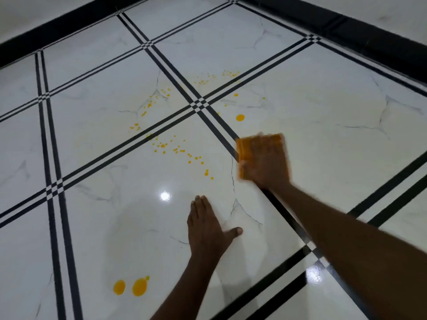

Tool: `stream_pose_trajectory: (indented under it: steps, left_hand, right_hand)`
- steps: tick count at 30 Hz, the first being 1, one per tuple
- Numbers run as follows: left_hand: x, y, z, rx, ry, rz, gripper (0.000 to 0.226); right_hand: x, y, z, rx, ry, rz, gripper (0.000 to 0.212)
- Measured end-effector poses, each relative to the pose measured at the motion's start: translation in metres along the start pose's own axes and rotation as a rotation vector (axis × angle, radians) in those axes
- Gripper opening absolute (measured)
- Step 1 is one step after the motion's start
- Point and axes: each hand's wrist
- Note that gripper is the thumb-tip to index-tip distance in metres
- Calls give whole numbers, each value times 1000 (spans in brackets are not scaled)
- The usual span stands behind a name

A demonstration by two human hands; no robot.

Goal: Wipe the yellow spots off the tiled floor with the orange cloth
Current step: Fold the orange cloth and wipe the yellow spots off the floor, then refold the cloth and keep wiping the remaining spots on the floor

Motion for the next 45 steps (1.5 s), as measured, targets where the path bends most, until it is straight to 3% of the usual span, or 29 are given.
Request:
stream_pose_trajectory:
  steps: [3,6,10,12,14,17,20,22,26,31,33,36,39,41,45]
  left_hand:
    - [10,2,-25,27,-38,-37,129]
    - [23,5,-53,69,-59,-81,129]
    - [28,12,-76,30,-90,-119,125]
    - [31,12,-78,15,-114,-132,125]
    - [36,8,-81,12,-115,-186,124]
    - [51,10,-87,6,-91,-309,108]
    - [71,18,-100,-12,-116,-395,80]
    - [83,20,-105,-13,-112,-427,69]
    - [118,13,-93,-2,-157,-527,60]
    - [180,-7,-38,-7,-64,-532,49]
    - [205,-12,-18,-88,134,-481,38]
    - [237,-8,7,-200,492,-358,30]
    - [260,6,30,-216,724,-246,29]
    - [269,12,41,-182,856,-148,25]
    - [286,16,50,-210,979,-65,24]
  right_hand:
    - [-17,46,-81,243,-65,-130,84]
    - [-19,76,-66,322,-63,-125,85]
    - [-9,54,4,128,64,-89,82]
    - [-4,27,-10,19,65,-82,80]
    - [-11,22,-61,150,4,-57,71]
    - [-26,66,-137,355,-57,-169,80]
    - [-26,113,-135,383,-79,-204,73]
    - [-17,128,-98,314,-57,-190,66]
    - [29,104,-45,-31,-142,-190,54]
    - [133,56,-68,-369,-816,-481,31]
    - [173,50,-81,-451,-1049,-556,28]
    - [218,44,-98,-510,-1248,-626,43]
    - [253,37,-114,-523,-1443,-639,46]
    - [272,36,-121,-531,-1483,-616,47]
    - [298,37,-117,-552,-1255,-520,54]
Point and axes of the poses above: each hand's wrist, its own y-axis away from the middle knuckle, its own x-axis out of the back of the hand, z = x × y, and after that the axes turned 1 degree about -y, right-handed
